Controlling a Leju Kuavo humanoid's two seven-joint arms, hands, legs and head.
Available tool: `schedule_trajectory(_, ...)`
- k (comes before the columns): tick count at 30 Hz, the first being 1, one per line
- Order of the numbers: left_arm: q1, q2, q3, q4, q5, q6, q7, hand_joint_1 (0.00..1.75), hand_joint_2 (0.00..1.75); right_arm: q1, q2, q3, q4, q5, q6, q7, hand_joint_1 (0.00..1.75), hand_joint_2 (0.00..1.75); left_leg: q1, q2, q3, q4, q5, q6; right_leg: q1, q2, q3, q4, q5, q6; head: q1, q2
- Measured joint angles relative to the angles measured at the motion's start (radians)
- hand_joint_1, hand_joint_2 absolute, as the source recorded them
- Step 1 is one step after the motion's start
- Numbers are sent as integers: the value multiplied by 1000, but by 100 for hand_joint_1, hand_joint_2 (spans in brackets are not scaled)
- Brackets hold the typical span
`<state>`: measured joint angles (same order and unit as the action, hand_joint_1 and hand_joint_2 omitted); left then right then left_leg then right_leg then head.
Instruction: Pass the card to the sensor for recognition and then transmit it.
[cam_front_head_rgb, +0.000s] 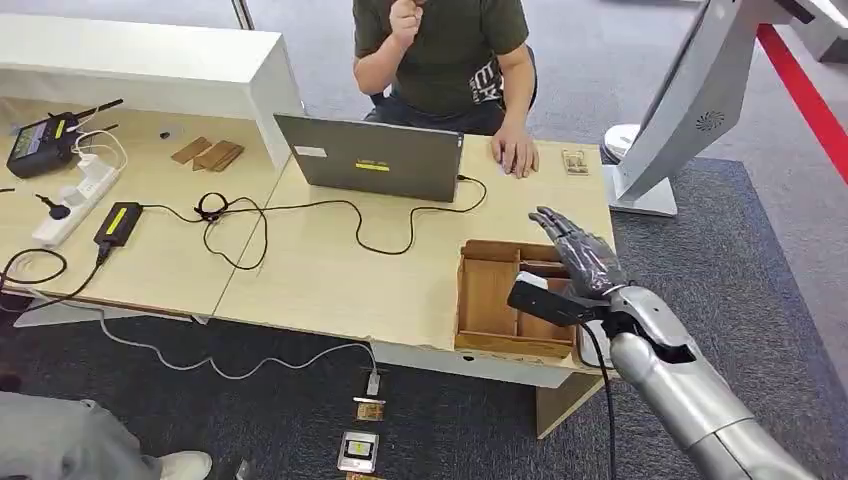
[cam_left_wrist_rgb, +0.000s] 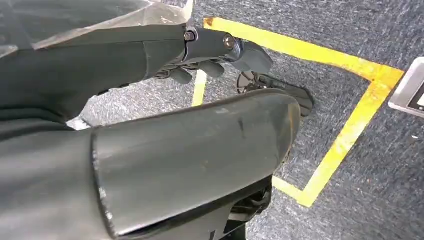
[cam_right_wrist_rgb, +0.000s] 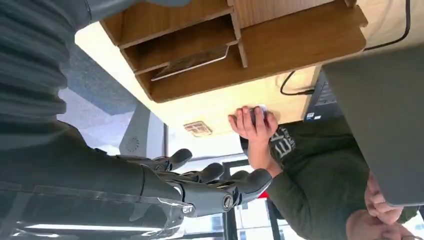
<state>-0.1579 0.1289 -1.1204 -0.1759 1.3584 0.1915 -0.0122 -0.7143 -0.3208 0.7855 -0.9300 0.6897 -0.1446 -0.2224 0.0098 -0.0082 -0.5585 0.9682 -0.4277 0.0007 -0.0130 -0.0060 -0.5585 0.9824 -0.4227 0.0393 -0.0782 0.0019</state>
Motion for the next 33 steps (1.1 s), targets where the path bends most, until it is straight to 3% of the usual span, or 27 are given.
schedule_trajectory(33,0,7,0,0,-3,-20,-5,0,0,20,11,-46,14,16,37,13,0,175,0,0,0,0,0,0,0,0,0,0,0,0,0,0)
